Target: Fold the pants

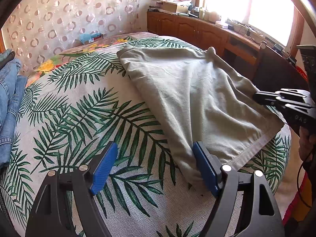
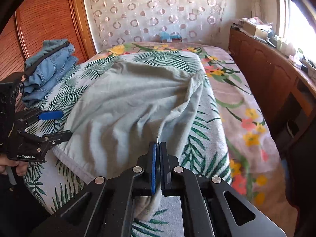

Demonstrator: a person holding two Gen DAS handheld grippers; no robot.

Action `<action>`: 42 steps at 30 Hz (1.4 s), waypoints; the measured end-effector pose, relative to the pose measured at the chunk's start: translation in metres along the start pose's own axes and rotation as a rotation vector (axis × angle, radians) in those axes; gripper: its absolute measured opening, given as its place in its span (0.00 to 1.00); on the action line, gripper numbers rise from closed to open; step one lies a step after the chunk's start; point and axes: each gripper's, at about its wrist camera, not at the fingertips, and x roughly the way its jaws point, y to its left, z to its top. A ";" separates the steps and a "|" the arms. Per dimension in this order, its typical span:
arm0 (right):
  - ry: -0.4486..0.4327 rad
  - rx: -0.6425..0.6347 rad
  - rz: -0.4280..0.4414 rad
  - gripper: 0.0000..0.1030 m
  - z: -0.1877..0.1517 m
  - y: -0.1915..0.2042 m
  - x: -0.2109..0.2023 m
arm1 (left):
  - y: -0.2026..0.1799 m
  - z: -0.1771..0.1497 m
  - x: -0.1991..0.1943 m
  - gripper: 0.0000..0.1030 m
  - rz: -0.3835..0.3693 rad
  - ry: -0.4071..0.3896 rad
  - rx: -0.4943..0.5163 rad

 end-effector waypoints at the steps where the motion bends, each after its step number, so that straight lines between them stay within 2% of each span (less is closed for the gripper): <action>1: -0.007 0.006 -0.019 0.02 -0.001 -0.003 -0.005 | 0.000 0.000 0.000 0.77 0.000 0.000 0.000; 6: 0.017 0.045 -0.037 0.03 -0.017 -0.010 -0.013 | 0.000 0.000 0.000 0.77 0.000 0.000 0.000; 10: 0.015 0.064 -0.045 0.03 -0.017 -0.010 -0.018 | 0.000 0.000 0.000 0.77 0.000 0.000 0.000; 11: 0.011 0.067 -0.047 0.06 -0.014 -0.010 -0.018 | 0.000 0.000 0.000 0.77 0.000 0.000 0.000; 13: -0.009 0.070 -0.064 0.18 -0.011 -0.013 -0.022 | 0.000 0.000 0.000 0.77 0.000 -0.001 0.000; 19: -0.060 0.067 -0.072 0.26 0.014 -0.022 -0.013 | 0.001 -0.001 -0.001 0.77 0.000 -0.002 -0.002; 23: -0.073 0.071 -0.073 0.26 0.042 -0.036 0.009 | 0.001 -0.001 -0.001 0.77 0.000 -0.004 -0.004; 28: -0.027 0.090 -0.087 0.26 0.076 -0.048 0.055 | 0.001 -0.002 -0.001 0.77 0.000 -0.007 -0.005; 33: 0.023 0.119 -0.077 0.26 0.093 -0.057 0.086 | 0.001 -0.002 -0.001 0.77 0.000 -0.007 -0.005; 34: 0.028 0.119 -0.074 0.25 0.095 -0.059 0.086 | 0.001 -0.002 -0.001 0.77 0.000 -0.007 -0.005; 35: 0.037 0.114 -0.066 0.19 0.096 -0.059 0.090 | 0.001 -0.002 -0.001 0.77 0.001 -0.007 -0.004; 36: 0.047 0.104 -0.061 0.04 0.098 -0.059 0.092 | 0.001 -0.002 -0.001 0.77 0.001 -0.007 -0.004; 40: 0.009 0.063 -0.126 0.03 0.108 -0.061 0.088 | 0.001 -0.002 -0.001 0.77 0.001 -0.009 -0.005; 42: 0.005 0.073 -0.128 0.03 0.112 -0.061 0.088 | 0.002 -0.002 -0.001 0.77 0.001 -0.009 -0.005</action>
